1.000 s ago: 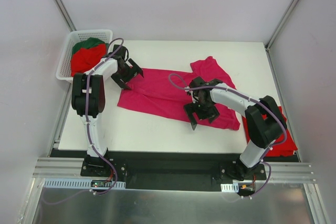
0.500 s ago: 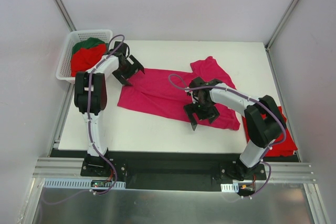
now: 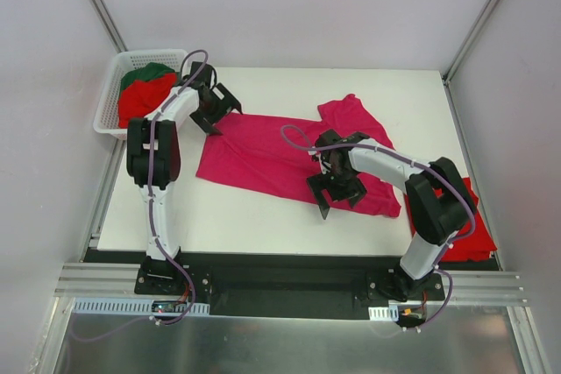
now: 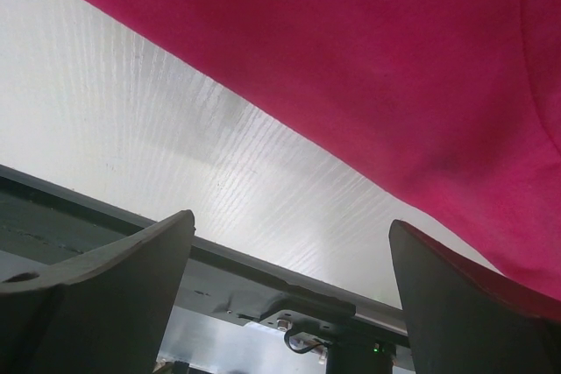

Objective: Fold and stack the t-shirts

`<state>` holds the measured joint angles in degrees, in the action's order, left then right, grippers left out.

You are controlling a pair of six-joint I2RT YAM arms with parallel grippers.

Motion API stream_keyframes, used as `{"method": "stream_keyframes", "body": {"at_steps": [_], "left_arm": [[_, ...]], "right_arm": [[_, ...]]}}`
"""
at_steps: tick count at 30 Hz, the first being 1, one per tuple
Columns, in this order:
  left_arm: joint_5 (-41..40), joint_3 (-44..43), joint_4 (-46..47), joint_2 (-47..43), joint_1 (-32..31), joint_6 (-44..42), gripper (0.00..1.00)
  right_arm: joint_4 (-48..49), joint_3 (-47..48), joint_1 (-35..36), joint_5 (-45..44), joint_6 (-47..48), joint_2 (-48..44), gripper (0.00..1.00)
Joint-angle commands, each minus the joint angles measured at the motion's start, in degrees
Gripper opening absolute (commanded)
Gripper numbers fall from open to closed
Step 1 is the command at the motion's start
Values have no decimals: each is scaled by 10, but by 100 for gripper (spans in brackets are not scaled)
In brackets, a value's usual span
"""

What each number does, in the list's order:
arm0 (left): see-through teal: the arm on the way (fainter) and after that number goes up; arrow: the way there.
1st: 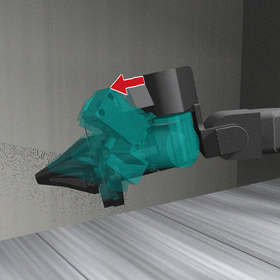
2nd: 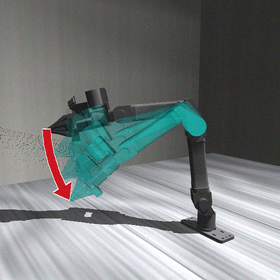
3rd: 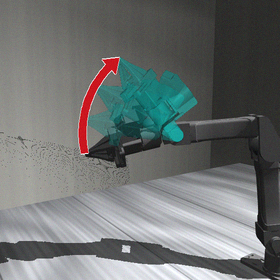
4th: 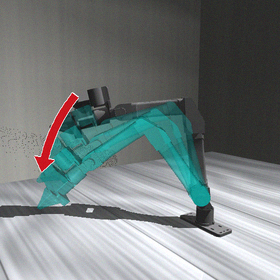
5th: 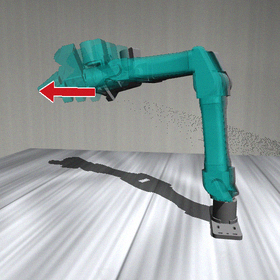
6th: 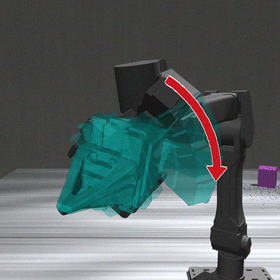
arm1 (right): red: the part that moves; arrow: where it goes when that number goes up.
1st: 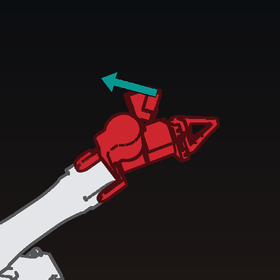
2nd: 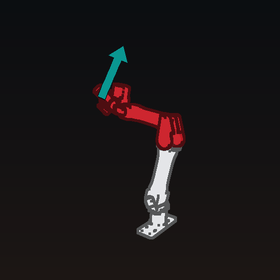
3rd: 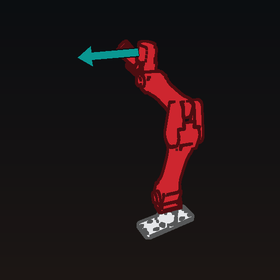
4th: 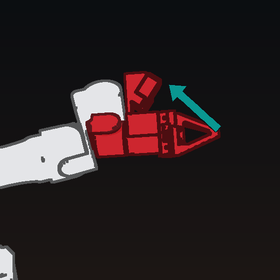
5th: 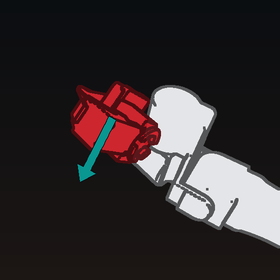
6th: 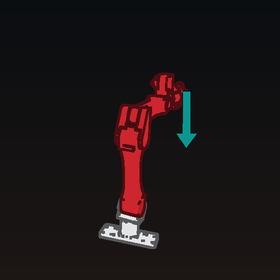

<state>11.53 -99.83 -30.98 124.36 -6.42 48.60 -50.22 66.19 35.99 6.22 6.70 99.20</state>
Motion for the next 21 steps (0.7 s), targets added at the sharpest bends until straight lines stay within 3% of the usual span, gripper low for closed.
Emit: {"method": "stream_keyframes", "body": {"at_steps": [1, 10, 21], "left_arm": [[-4, -47, -8, 15, -3, -5, 99], [-8, -81, 7, -19, -3, -54, 99], [34, 95, 0, -120, 0, -111, 99]], "right_arm": [[-20, 17, 4, -9, 7, 6, 96], [-21, 21, 3, -12, 9, 8, 96], [-13, 26, 3, -31, 3, 2, 96]]}}
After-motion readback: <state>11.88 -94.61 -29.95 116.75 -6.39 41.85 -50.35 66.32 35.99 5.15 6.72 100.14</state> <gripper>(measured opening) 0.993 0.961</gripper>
